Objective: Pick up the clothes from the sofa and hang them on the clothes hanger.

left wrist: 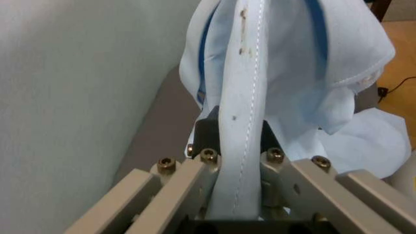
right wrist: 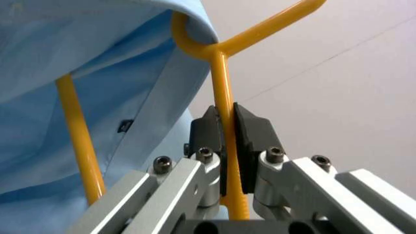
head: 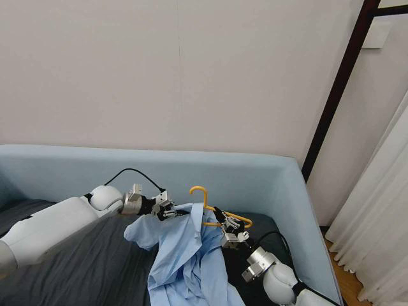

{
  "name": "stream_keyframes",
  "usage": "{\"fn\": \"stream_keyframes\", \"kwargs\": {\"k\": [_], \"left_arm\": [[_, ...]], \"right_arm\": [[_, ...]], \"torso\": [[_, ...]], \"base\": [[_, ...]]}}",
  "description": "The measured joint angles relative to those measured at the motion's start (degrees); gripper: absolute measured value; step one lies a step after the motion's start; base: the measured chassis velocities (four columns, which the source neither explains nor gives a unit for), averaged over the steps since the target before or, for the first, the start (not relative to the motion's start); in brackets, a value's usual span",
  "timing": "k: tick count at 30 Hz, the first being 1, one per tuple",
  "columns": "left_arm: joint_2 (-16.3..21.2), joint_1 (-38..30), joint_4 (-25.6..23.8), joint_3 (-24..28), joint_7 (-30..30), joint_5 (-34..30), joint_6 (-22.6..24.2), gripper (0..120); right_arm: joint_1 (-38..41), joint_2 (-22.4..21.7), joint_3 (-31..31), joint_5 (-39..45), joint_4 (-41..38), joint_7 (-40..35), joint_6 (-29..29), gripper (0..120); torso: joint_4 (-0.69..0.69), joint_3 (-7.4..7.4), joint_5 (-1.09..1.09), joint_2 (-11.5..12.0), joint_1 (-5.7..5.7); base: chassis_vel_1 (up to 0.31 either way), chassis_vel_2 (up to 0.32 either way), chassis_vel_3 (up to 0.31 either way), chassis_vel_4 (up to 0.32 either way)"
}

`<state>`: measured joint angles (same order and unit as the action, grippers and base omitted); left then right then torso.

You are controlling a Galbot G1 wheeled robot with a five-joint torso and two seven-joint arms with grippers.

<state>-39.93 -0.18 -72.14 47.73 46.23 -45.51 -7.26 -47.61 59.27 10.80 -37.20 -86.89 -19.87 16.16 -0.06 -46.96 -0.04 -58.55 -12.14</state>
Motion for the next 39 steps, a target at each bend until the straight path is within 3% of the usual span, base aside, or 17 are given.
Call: {"fn": "stream_keyframes", "kwargs": {"k": [9, 12, 22, 23, 30, 32, 33, 36, 39], "left_arm": [[1.16, 1.59, -0.79, -1.33, -0.80, -0.02, -0.15, 2], [1.32, 2.04, -0.77, -1.82, -1.19, -0.04, -0.19, 2], [2.69, 7.36, 1.01, -7.71, -2.32, -0.22, -0.49, 1], [2.69, 7.36, 1.01, -7.71, -2.32, -0.22, -0.49, 1], [4.56, 13.09, 0.18, -14.07, -2.57, -0.14, -1.05, 1], [5.30, 14.12, -0.47, -14.94, -2.49, -0.15, -1.26, 1], [5.30, 14.12, -0.47, -14.94, -2.49, -0.15, -1.26, 1], [6.41, 15.48, -1.45, -15.96, -2.36, -0.15, -1.53, 1], [6.96, 16.56, -1.95, -16.77, -2.21, -0.13, -1.60, 1]], "right_arm": [[0.23, -0.12, 1.12, 0.05, -0.21, -0.08, -0.03, 3], [0.24, -0.33, 1.53, 0.88, -0.68, -0.03, -0.16, 9], [-5.44, -5.33, 2.25, 13.43, -10.11, 0.84, -2.92, 49], [-5.44, -5.33, 2.25, 13.43, -10.11, 0.84, -2.92, 49], [-9.87, -6.77, 2.18, 33.31, -9.33, 1.57, -8.70, 76], [-9.07, -5.79, 2.65, 43.98, -7.55, 1.90, -12.65, 85], [-9.07, -5.79, 2.65, 43.98, -7.55, 1.90, -12.65, 85], [-6.18, -3.03, 2.86, 61.51, -4.47, 2.65, -19.29, 98], [-4.24, -1.11, 2.92, 68.93, -2.35, 3.32, -21.45, 100]], "torso": [[0.00, 0.00, 0.00, 0.00, 0.00], [0.00, 0.00, 0.00, 0.00, 0.00], [-0.01, 0.00, -0.01, 0.00, 0.01], [-0.01, 0.00, -0.01, 0.00, 0.01], [-0.01, 0.01, 0.01, 0.00, 0.02], [-0.01, 0.00, 0.00, 0.00, 0.01], [-0.01, 0.00, 0.00, 0.00, 0.01], [0.00, 0.00, 0.00, 0.00, 0.01], [0.00, 0.00, 0.00, 0.00, 0.01]], "base": [[0.000, 0.000, 0.000, 0.000], [0.000, 0.000, 0.000, 0.000], [0.000, 0.000, 0.000, 0.000], [0.000, 0.000, 0.000, 0.000], [0.000, 0.000, 0.000, 0.000], [0.000, 0.000, 0.000, 0.000], [0.000, 0.000, 0.000, 0.000], [0.000, 0.000, 0.000, 0.000], [0.000, 0.000, 0.000, 0.000]]}}
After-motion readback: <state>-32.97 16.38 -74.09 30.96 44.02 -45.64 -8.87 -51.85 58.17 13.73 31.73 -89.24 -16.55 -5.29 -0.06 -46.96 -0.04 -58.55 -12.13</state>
